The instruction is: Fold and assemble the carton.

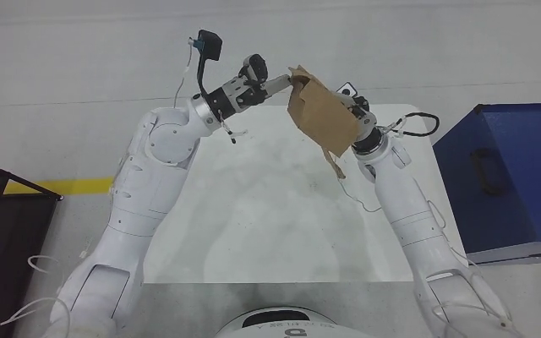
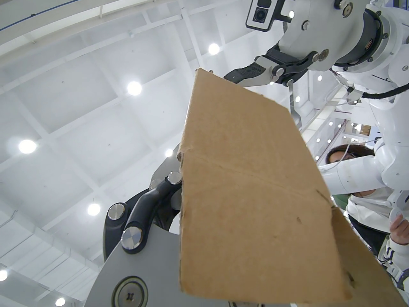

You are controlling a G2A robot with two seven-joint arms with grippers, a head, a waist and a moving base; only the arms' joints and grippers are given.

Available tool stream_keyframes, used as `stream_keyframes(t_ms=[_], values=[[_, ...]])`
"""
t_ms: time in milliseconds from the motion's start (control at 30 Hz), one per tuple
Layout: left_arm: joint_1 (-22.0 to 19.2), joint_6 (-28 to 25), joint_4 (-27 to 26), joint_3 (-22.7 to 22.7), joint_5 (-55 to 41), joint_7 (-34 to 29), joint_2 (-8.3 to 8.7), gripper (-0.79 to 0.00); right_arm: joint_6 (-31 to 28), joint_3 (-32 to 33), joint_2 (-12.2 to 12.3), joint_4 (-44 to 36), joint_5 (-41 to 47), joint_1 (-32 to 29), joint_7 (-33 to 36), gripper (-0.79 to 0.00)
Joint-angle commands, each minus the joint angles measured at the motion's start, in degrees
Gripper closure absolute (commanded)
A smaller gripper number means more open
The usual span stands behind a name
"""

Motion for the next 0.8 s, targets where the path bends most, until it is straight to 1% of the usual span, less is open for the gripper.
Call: stream_keyframes(t_ms=[0, 133, 233, 433, 633, 767], values=[[0.7, -0.2, -0.6, -0.7, 0.0, -0.2, 0.22, -0.785, 0.3, 0.3, 0.0, 0.6, 0.1, 0.0, 0.1, 0.0], [2.2, -1.0, -2.2, -1.9, -0.1, -0.8, 0.64, -0.785, 0.9, 0.9, 0.1, 2.0, 0.4, 0.3, 0.2, 0.0], [2.9, -1.5, -3.4, -2.0, 0.9, -2.3, 0.94, -0.785, 1.1, 1.1, 0.1, 2.8, 0.4, 0.6, 0.2, 0.0], [3.3, -3.0, -5.9, -0.1, -0.5, -4.4, 0.97, -0.785, 1.1, 0.7, -0.1, 3.5, -0.4, 1.0, -0.2, 0.0], [1.4, -1.0, -5.7, 2.3, -0.3, -4.1, 0.56, -0.785, 0.9, 0.1, -0.3, 3.2, -1.1, 1.2, -0.4, 0.0], [-0.1, 2.3, -3.6, 3.5, 0.6, -3.5, 0.22, -0.785, 0.9, 0.1, -0.3, 3.0, -1.1, 1.0, -0.2, 0.0]])
